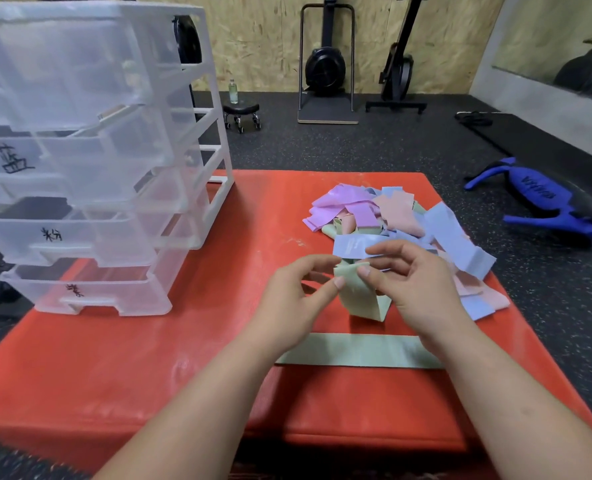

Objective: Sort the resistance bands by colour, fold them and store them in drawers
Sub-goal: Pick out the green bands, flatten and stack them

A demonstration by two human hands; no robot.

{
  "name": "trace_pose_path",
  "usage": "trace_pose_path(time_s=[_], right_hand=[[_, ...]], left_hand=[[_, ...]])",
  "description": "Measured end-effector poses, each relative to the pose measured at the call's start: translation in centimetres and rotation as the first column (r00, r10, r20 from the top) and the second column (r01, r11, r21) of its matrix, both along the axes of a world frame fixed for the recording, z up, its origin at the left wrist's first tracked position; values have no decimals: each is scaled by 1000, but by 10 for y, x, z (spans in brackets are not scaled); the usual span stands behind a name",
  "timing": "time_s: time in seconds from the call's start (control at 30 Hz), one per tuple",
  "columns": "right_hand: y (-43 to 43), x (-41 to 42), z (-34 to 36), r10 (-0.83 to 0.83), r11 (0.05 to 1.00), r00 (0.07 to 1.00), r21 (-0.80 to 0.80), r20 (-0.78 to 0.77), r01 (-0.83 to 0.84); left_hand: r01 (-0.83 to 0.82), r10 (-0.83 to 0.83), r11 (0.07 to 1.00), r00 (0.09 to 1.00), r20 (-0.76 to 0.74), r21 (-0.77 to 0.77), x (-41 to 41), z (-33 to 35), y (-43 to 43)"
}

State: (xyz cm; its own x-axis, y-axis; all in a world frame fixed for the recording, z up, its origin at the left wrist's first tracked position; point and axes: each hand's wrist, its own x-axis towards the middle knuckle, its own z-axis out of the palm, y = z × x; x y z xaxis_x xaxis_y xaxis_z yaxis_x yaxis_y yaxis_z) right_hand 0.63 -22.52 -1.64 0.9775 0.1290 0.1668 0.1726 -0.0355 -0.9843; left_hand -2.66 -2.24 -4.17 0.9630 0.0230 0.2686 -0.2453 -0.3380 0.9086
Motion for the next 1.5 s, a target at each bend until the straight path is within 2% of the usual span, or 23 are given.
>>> trace_pose_path(time_s=[0.13, 0.23, 0.3, 0.43, 0.53, 0.6, 0.7, 0.87, 1.03, 1.13, 1.2, 1.3, 1.4, 1.5], right_hand=[[8, 2, -4, 105, 985, 994, -141, 17, -102], [9, 7, -12, 155, 889, 985, -446, 74, -106], [10, 8, -14, 154, 828, 980, -558, 129, -57], [15, 10, -13, 242, 780, 952, -622, 188, -76], [19, 10, -17, 309, 742, 936, -658, 170, -125], [19, 11, -21, 341, 740, 928, -652, 152, -165], [12, 17, -23, 337, 726, 934, -665, 119, -177], [-10, 29, -24, 242, 698, 967, -707, 82, -115], [-31, 32, -28, 243, 581, 969, -807, 48, -106], [-45, 31, -27, 177, 502, 977, -865, 123, 19], [-55, 30, -25, 122, 526, 978, -847, 168, 79], [-68, 25, -15, 73, 658, 988, -751, 133, 52], [-79, 17, -13, 63, 777, 996, -629, 59, -12], [-88, 7, -13, 16, 900, 998, -433, -67, -44]], left_hand=[[-47, 46, 998, 999, -27, -36, 6, -6, 4], [-81, 72, 983, 996, -58, -165, 10, -4, 12], [-71, 60, 983, 996, -67, -170, 14, -5, 19], [8, -19, 993, 995, -94, -117, 17, -8, 29], [47, -46, 999, 997, -55, 17, 16, -8, 33], [24, -24, 999, 1000, -20, 35, 16, -7, 34], [-88, 91, 994, 995, 44, -68, 15, -5, 37], [-206, 221, 955, 974, 50, -211, 13, -2, 48], [-293, 319, 905, 947, 36, -307, 4, 4, 59], [-355, 383, 858, 924, 3, -371, 0, 3, 70], [-389, 411, 835, 911, -29, -389, -2, 0, 80], [-423, 420, 842, 904, -83, -334, -7, -4, 89], [-425, 393, 864, 904, -169, -270, -13, -6, 91], [-431, 367, 884, 879, -303, -180, -19, -7, 94]])
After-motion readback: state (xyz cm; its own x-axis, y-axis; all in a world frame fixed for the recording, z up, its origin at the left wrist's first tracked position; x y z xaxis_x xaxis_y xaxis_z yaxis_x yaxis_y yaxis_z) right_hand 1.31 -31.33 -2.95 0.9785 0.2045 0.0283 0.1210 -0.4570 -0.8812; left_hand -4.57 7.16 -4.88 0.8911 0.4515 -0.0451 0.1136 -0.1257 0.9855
